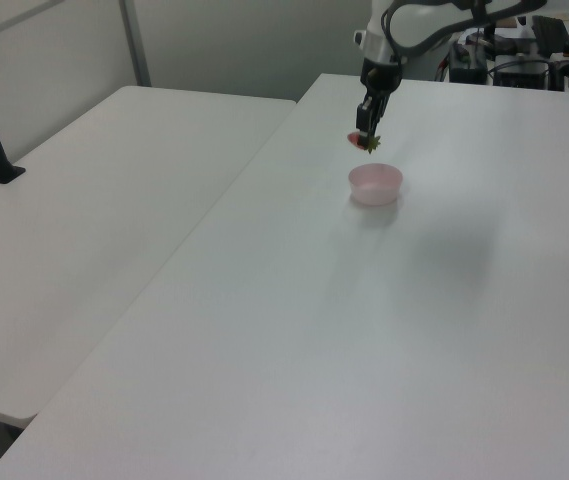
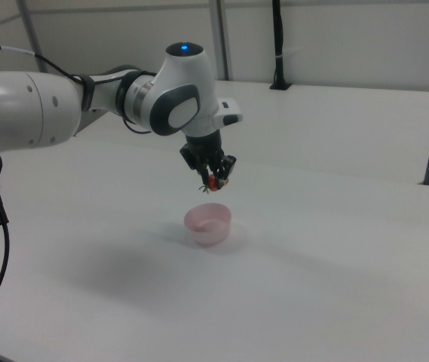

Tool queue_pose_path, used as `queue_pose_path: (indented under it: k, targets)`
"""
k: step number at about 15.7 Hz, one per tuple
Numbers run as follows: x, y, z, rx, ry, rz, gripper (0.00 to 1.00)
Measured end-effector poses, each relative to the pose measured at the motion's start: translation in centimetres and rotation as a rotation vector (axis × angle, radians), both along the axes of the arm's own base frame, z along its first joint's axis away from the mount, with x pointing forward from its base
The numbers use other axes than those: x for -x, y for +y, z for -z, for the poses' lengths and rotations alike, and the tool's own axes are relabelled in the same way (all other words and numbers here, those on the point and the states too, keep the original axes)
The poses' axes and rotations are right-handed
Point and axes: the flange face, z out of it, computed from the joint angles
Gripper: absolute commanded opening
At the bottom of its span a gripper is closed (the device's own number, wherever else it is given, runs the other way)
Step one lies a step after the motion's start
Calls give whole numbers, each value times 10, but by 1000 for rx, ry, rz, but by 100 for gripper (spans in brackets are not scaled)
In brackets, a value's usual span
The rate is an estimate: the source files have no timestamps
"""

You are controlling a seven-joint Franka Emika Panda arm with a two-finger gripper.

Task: Pick up strawberry from bowl
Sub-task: 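Lift the strawberry out of the bowl and move it aside, then open the gripper to release the strawberry onto the table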

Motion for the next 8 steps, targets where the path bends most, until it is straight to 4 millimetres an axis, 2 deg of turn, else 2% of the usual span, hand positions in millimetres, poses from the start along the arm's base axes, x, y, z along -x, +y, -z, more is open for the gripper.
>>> queue_pose_path:
  k: [2,4,8]
  targets:
    - [-2,-21,-7,11,-42,33,38]
    - [-5,-44,-3,28,-93,69,40]
    - [-10,-95,35,65,-157,146,43]
